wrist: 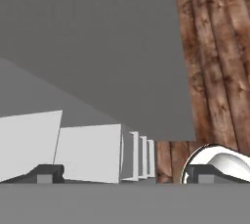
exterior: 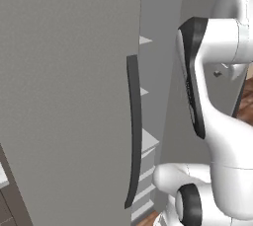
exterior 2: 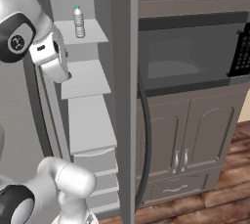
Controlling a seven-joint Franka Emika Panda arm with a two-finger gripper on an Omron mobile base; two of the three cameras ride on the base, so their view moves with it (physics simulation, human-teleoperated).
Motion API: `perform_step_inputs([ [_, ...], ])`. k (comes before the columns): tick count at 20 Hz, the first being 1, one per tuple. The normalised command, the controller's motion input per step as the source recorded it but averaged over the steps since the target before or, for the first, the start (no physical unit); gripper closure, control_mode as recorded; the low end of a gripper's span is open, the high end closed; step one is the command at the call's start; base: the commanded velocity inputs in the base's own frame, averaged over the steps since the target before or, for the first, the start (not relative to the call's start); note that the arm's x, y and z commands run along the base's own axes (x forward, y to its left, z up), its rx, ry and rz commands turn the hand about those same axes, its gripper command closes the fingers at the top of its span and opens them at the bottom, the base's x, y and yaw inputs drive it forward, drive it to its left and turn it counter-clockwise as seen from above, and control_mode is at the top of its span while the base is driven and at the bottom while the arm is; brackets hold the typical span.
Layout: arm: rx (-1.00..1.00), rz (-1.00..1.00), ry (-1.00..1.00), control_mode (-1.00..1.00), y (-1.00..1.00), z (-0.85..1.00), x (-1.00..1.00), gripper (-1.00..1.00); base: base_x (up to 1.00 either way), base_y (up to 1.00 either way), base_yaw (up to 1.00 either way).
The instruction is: Take the bottled waters from the counter and place them in the freezer to freeze. Close the freezer door after placing the bottles.
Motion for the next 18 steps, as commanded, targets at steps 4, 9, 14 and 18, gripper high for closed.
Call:
perform_step_inputs([
  [4, -0.08, 0.05, 0.03, -1.00, -0.07, -0.65, -0.35, -1.00, 0.00, 0.00, 0.00],
  [9, -0.08, 0.00, -0.05, -1.00, -0.02, -0.15, -0.02, -1.00, 0.00, 0.00, 0.00],
  [14, -0.01, 0.13, 0.00, 1.00, 0.14, -0.60, -0.50, -1.00, -0.20, 0.08, 0.05],
  [18, 0.00, 0.00, 0.00, 1.00, 0.00, 0.00, 0.00, -1.00, -1.00, 0.57, 0.34],
])
